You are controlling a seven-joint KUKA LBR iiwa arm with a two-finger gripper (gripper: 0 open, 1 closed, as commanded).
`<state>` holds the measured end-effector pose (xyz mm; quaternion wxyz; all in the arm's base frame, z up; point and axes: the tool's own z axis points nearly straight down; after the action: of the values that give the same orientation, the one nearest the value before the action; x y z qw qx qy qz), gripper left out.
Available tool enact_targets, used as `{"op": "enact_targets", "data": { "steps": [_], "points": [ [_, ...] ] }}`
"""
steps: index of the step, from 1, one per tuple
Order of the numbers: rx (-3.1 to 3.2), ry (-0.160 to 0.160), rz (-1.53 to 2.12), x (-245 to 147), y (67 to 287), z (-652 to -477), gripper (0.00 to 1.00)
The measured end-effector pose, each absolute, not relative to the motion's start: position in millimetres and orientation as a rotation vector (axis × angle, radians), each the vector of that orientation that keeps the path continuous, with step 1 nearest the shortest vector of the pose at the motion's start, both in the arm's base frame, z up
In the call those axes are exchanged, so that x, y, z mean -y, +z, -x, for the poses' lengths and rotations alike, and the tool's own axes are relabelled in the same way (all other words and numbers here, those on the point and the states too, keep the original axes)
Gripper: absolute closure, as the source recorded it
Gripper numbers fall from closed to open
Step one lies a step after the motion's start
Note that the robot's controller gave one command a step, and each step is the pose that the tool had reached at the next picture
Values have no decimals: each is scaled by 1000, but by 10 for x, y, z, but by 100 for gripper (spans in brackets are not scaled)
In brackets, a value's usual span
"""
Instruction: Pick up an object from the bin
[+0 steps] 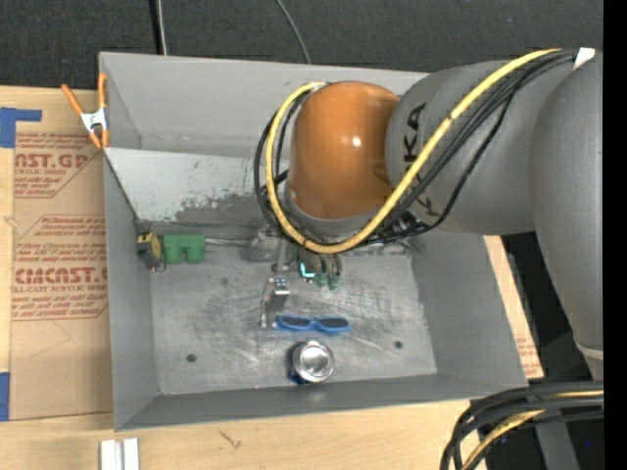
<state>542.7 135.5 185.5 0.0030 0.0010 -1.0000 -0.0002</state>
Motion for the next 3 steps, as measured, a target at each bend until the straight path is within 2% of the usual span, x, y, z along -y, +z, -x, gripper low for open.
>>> {"op": "enact_targets", "data": {
  "steps": [1, 2, 3],
  "points": [
    [3149, -4, -128, -1040, 720, -5154, 0],
    [3129, 4, -290, -296, 1125, -4938, 0],
    [3119, -1, -438, -335, 714, -5114, 0]
  ]
}}
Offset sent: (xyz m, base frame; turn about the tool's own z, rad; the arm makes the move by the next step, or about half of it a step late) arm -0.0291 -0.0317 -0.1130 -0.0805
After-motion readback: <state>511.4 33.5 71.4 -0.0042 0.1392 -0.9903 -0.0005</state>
